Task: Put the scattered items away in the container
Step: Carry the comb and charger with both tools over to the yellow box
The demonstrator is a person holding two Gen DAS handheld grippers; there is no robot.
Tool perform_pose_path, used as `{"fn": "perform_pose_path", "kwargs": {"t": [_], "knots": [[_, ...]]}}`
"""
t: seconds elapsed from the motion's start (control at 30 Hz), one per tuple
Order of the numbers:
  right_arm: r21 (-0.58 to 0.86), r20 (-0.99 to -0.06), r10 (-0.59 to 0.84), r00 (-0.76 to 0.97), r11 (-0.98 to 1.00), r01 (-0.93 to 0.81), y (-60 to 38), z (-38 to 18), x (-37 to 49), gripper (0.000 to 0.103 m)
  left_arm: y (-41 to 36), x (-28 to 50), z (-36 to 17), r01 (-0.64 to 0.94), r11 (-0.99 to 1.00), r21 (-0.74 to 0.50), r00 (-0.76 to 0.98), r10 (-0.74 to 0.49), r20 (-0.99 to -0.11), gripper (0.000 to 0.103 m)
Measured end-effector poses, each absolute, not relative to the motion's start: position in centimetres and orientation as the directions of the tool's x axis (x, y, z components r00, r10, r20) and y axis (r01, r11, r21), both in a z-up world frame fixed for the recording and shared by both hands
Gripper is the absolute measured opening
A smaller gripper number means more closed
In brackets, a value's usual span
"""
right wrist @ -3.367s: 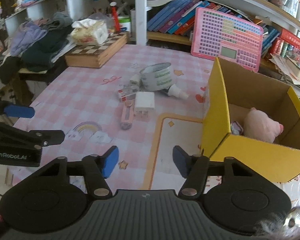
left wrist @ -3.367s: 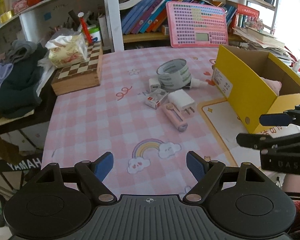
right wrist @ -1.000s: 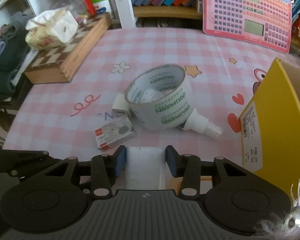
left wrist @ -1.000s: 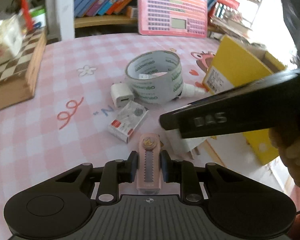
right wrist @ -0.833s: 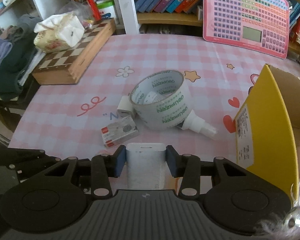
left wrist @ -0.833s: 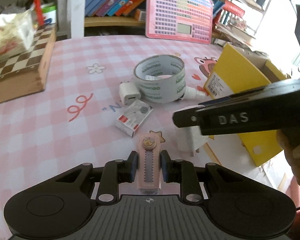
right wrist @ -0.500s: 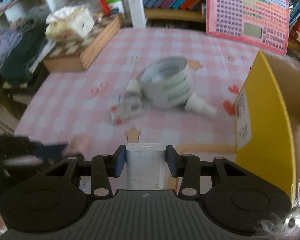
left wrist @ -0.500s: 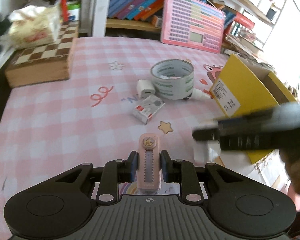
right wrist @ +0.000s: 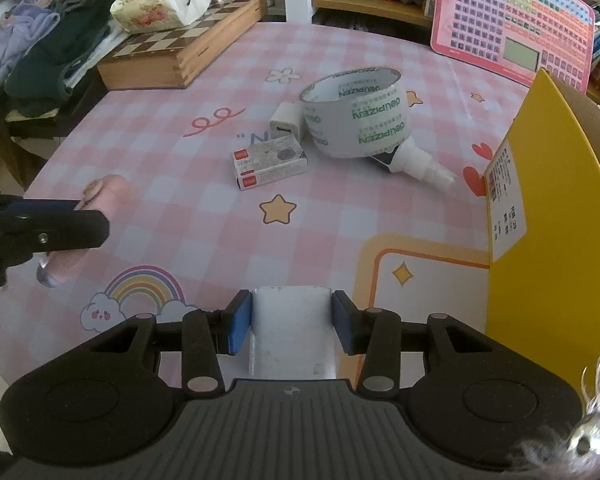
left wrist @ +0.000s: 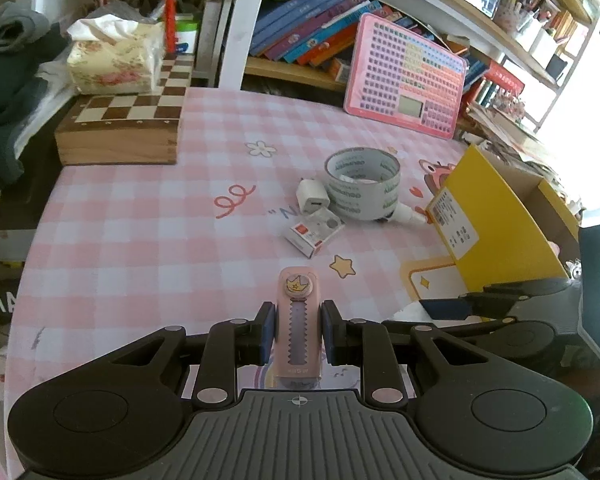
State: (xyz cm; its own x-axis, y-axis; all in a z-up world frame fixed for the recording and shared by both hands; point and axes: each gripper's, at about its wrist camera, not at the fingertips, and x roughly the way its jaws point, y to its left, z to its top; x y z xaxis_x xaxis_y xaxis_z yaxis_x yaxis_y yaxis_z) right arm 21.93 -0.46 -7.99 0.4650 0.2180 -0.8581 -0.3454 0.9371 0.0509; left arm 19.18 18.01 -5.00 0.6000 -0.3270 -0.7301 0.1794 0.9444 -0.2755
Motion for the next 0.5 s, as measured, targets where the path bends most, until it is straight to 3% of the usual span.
{"fn": "perform_pose_path", "kwargs": {"t": [0.17,0.3,0.5], "knots": [[0.074,-0.858,0.228,0.46,0.941,-0.329,-0.8,-7.8,21.9,0.041,18.2,18.9,-4.8,0.181,0.943,-0.28,0.606,-0.331,-0.723,0.023],[0.093,-0.853,0.243,0.462,0.941,-0.324,-1.6,-7.1,21.1,0.052,18.3,18.6,-4.8,0.187,0.939,-0.288,0.606,-0.341,-0.719,0.023],[0.085,-0.875,0.223,0.429,0.944,-0.319,-1.6,-7.8,20.7,0.053,18.5,18.7,-4.9,0.188,0.933,-0.306,0.6,-0.356,-0.716,0.023]]}}
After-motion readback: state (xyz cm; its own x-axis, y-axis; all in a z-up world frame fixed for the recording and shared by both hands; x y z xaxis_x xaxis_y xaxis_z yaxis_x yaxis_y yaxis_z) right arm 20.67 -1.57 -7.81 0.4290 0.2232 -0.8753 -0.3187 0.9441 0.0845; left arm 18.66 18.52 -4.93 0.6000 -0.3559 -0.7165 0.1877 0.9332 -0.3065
